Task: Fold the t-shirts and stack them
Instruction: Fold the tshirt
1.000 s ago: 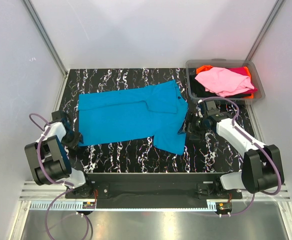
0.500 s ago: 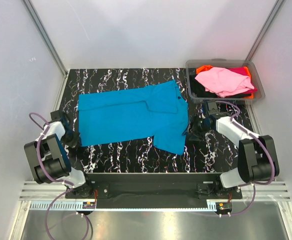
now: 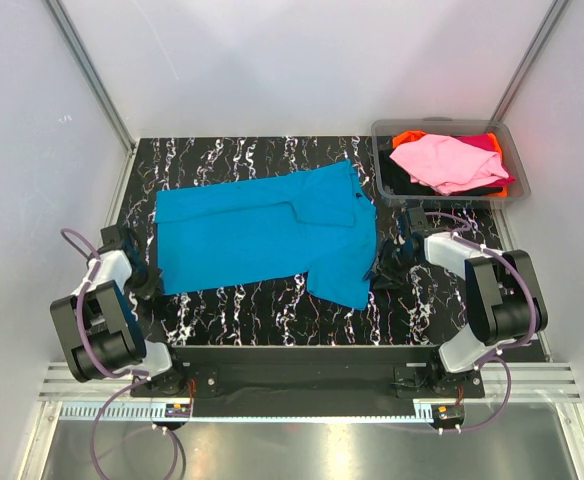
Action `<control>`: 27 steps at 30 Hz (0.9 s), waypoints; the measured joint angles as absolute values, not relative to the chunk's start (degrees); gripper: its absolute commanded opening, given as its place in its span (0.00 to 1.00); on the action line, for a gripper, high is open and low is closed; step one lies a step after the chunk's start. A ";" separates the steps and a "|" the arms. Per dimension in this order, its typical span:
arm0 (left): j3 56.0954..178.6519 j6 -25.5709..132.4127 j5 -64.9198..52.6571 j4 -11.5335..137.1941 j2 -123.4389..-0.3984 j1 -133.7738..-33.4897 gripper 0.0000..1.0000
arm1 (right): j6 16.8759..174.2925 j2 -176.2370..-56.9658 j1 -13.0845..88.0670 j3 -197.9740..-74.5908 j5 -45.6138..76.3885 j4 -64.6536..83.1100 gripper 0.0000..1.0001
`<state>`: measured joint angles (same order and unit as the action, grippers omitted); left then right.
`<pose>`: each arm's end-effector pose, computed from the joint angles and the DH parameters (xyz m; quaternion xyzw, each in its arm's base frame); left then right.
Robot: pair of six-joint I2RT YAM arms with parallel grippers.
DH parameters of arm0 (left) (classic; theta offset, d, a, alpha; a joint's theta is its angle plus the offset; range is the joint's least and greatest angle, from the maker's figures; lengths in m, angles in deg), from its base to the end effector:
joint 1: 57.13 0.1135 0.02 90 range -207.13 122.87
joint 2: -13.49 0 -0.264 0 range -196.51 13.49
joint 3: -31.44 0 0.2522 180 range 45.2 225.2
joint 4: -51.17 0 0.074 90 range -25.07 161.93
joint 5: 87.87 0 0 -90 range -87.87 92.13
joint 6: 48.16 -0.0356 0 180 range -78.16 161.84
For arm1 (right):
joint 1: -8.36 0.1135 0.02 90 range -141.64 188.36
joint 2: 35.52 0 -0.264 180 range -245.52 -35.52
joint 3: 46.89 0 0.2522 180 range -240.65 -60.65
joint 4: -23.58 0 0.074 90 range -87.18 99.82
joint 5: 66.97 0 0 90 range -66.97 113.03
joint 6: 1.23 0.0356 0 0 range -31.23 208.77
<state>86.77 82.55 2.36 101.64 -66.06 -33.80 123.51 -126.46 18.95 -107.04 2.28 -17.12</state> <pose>0.2121 0.0916 0.1639 -0.5257 0.8402 -0.0182 0.1320 0.2680 0.0629 0.1466 0.1748 0.9554 0.2250 0.0775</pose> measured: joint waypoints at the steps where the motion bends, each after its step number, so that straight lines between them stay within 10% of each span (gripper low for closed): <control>1: 86.55 82.35 2.27 101.62 -65.95 -33.80 0.00 | 123.75 -126.67 18.95 -106.65 2.30 -16.79 0.46; 12: 85.56 81.96 1.92 101.38 -65.23 -33.80 0.00 | 126.79 -126.72 18.95 -104.61 0.24 -13.33 0.38; 21: 85.56 81.89 1.92 101.40 -65.21 -33.80 0.00 | 127.40 -126.94 18.95 -103.43 0.90 -11.54 0.01; 27: 85.56 81.74 1.90 101.58 -64.25 -33.80 0.00 | 127.66 -125.65 18.95 -102.19 0.94 -11.04 0.00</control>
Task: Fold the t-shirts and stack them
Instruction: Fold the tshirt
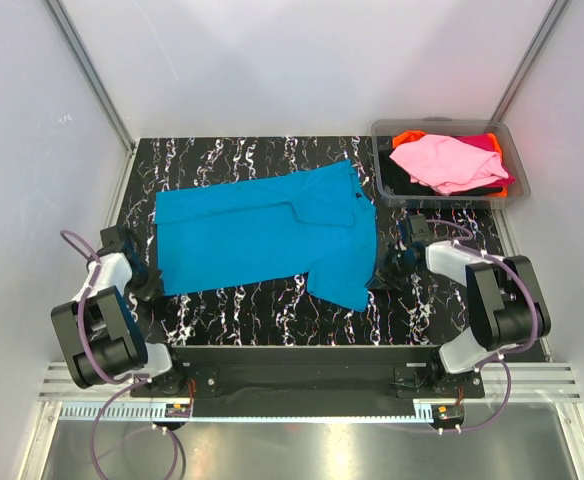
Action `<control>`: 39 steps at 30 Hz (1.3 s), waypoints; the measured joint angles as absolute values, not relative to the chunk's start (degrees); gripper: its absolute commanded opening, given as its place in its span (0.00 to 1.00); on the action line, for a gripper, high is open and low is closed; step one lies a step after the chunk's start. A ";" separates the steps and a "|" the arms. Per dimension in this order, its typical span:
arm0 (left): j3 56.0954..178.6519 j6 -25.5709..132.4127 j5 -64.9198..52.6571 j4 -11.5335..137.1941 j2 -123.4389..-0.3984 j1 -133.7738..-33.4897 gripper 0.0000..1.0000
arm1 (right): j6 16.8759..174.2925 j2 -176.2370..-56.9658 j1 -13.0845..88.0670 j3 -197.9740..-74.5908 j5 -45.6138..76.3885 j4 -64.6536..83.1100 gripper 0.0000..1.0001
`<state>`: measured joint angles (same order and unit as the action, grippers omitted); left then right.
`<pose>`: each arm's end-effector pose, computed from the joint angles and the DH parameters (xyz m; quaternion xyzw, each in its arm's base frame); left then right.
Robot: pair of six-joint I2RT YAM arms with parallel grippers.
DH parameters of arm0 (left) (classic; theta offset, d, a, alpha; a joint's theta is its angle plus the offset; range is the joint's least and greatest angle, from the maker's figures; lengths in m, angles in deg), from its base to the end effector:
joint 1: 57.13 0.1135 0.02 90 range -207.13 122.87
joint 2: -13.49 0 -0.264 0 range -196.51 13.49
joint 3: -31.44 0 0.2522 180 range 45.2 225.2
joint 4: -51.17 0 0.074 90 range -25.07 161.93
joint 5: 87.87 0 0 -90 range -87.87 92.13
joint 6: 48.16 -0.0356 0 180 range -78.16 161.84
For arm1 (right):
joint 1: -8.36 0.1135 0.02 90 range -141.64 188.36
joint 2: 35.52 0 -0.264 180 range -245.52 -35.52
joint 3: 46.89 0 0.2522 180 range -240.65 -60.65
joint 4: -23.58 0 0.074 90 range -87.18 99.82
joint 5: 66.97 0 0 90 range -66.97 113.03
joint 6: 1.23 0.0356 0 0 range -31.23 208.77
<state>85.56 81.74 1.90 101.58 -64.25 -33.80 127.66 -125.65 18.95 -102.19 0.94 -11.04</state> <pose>0.2068 0.0890 0.1651 -0.5189 0.8435 -0.0220 0.1372 0.2582 0.0619 0.1333 0.2029 0.9448 0.2445 0.0801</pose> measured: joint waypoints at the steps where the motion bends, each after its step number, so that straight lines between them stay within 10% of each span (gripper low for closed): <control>1: 85.56 81.74 1.94 101.71 -64.01 -33.80 0.00 | 127.71 -124.82 18.95 -101.64 1.03 -11.26 0.00; 19: 84.36 83.90 5.88 111.17 -51.96 -33.71 0.00 | 127.88 -100.42 18.95 -98.65 1.99 -26.23 0.00; 39: 106.28 81.04 7.28 110.60 -73.58 -37.65 0.00 | 116.87 -136.29 18.95 -142.58 5.93 -28.13 0.00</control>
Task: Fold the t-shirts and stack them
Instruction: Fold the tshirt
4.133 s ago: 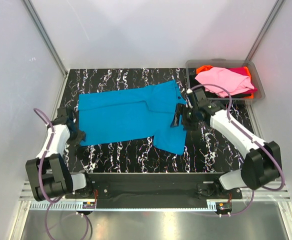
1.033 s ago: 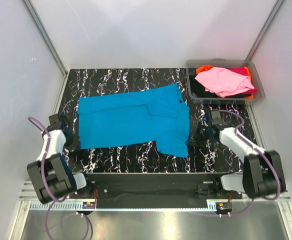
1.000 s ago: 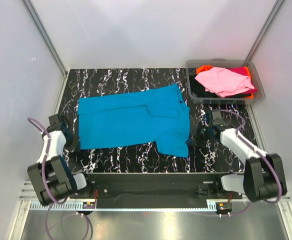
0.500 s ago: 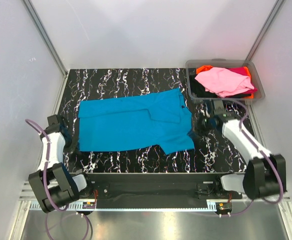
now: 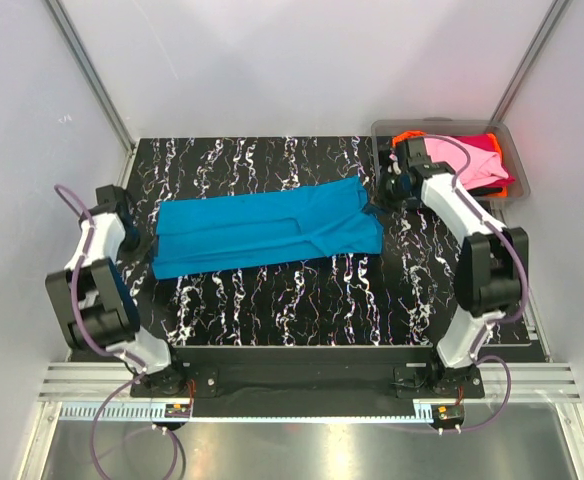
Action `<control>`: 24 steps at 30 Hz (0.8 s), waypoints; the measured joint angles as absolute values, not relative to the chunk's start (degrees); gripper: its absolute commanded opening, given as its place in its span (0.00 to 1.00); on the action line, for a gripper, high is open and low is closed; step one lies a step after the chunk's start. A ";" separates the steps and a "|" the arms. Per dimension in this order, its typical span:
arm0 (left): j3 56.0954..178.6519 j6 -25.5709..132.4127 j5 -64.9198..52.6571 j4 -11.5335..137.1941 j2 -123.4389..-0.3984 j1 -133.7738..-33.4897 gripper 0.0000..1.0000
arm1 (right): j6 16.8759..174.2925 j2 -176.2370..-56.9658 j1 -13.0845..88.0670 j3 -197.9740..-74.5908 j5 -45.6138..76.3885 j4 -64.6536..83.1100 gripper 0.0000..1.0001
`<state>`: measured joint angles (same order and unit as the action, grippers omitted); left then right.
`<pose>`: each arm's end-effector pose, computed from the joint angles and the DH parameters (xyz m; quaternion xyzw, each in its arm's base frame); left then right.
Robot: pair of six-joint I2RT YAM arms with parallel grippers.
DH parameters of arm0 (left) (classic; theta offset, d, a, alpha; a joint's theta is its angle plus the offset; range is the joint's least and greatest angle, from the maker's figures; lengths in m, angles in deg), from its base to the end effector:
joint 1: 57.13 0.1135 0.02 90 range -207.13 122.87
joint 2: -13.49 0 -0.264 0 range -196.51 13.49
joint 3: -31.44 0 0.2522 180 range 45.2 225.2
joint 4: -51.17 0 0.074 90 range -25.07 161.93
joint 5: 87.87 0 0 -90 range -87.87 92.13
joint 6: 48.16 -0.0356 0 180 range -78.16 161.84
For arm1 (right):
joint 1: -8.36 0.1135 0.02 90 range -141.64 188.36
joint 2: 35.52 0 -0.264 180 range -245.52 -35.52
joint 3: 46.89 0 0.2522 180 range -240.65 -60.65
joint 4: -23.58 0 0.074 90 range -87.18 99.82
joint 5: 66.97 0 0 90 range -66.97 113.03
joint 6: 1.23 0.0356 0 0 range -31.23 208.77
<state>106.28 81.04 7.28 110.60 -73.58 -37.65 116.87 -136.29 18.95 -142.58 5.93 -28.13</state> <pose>0.2699 0.0989 0.2198 -0.4895 0.8562 0.0164 0.1644 0.3713 0.0801 0.2601 0.1022 0.9431 0.2280 0.2194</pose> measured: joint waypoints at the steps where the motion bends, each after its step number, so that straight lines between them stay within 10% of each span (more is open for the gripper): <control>1: 107.57 81.04 7.32 110.63 -75.31 -37.67 0.00 | 116.84 -137.89 18.95 -144.22 5.86 -28.04 0.00; 24: 124.86 79.56 4.06 110.23 -93.56 -38.54 0.01 | 116.04 -154.04 18.95 -160.92 7.39 -30.47 0.00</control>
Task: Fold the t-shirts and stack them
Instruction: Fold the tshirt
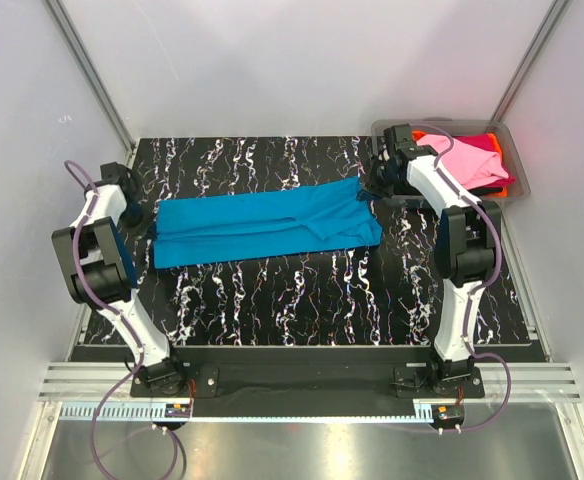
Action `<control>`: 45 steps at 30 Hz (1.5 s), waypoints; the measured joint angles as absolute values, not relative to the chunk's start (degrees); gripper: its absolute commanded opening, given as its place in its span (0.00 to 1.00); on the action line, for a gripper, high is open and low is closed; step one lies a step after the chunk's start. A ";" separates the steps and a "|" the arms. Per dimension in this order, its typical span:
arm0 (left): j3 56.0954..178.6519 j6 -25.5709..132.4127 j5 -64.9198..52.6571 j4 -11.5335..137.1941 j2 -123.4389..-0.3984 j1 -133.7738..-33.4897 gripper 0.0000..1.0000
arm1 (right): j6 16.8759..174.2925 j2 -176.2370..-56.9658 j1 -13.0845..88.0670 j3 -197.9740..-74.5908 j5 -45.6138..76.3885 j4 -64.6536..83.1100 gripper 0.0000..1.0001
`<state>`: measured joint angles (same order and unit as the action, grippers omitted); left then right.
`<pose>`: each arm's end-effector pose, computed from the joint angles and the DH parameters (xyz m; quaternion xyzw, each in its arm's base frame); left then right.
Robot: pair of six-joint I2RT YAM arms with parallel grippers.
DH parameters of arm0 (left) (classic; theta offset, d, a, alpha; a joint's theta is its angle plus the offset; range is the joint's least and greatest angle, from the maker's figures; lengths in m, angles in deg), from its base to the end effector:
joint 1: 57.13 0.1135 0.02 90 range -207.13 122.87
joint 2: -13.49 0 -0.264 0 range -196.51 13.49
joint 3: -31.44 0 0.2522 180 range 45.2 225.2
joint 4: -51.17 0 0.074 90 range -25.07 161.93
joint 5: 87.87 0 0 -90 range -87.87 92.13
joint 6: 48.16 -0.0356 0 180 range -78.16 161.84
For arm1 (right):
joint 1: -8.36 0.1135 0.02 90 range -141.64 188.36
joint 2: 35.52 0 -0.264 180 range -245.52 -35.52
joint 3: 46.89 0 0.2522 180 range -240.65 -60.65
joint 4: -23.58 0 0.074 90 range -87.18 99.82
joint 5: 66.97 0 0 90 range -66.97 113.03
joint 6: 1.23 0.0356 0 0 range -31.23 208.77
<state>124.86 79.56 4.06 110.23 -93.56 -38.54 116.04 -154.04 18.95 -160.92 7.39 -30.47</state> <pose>0.3552 0.1207 0.2018 -0.4687 0.8703 -0.0086 0.1511 0.4445 0.0929 0.2334 0.1018 0.9489 0.2110 0.2116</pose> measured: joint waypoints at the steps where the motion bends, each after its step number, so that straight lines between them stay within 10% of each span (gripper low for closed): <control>1: 125.23 79.40 3.87 110.23 -94.06 -38.54 0.02 | 115.99 -154.32 18.95 -161.18 7.46 -30.64 0.00; 31: 130.76 77.63 1.75 110.23 -101.01 -38.67 0.10 | 113.52 -161.49 18.95 -167.67 9.66 -32.07 0.00; 39: 133.10 76.76 3.93 111.19 -101.08 -38.67 0.59 | 111.16 -167.77 18.80 -177.57 10.67 -34.71 0.33; 45: 130.46 76.82 5.33 111.43 -96.18 -38.76 0.60 | 110.03 -170.76 18.80 -188.48 12.42 -41.44 0.49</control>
